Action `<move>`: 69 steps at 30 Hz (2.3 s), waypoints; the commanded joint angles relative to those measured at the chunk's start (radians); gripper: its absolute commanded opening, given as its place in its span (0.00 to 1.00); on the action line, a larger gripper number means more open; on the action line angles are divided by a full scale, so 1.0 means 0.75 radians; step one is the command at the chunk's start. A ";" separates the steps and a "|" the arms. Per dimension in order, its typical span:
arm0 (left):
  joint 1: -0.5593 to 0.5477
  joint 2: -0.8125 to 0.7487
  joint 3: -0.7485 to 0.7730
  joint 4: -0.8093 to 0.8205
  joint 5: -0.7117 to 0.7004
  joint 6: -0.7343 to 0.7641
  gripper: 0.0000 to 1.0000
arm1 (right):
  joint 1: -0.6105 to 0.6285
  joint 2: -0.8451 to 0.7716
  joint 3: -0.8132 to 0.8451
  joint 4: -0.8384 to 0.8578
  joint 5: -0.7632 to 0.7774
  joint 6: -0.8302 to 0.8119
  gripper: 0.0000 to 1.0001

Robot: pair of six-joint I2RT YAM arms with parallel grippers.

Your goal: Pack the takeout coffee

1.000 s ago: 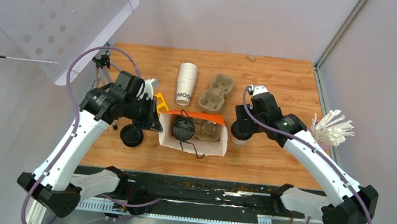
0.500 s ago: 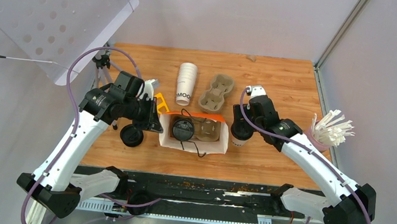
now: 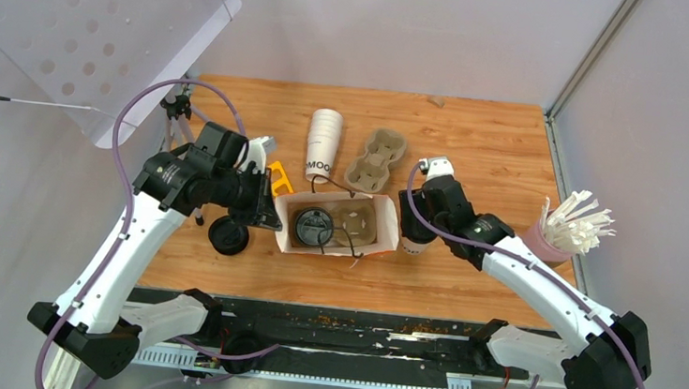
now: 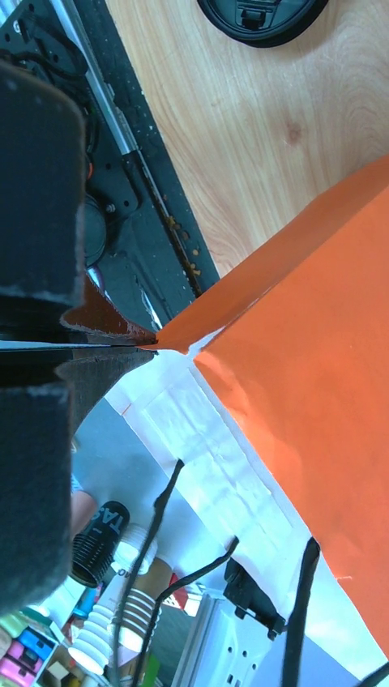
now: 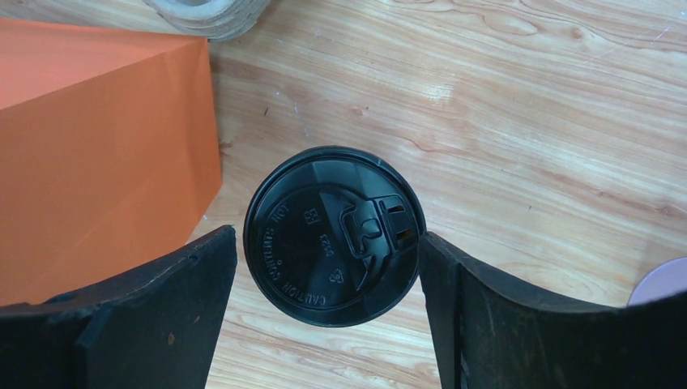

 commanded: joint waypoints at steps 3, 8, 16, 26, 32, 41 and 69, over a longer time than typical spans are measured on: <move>-0.004 -0.021 0.058 -0.022 0.021 0.037 0.00 | 0.007 0.024 0.045 -0.012 0.045 0.027 0.82; -0.004 -0.041 0.041 0.004 0.028 0.041 0.00 | 0.005 0.053 0.147 -0.143 0.020 0.016 0.85; -0.004 -0.092 -0.036 0.109 0.105 0.099 0.00 | 0.003 0.175 0.269 -0.240 -0.041 0.002 0.85; -0.004 -0.125 -0.066 0.130 0.107 0.177 0.00 | -0.023 0.220 0.331 -0.291 -0.035 -0.009 0.85; -0.004 -0.130 -0.081 0.121 0.101 0.184 0.00 | -0.048 0.262 0.331 -0.309 -0.071 -0.036 0.84; -0.004 -0.131 -0.073 0.118 0.095 0.186 0.00 | -0.051 0.288 0.326 -0.311 -0.102 -0.043 0.83; -0.004 -0.144 -0.067 0.108 0.096 0.186 0.00 | -0.085 0.317 0.302 -0.329 -0.135 -0.074 0.83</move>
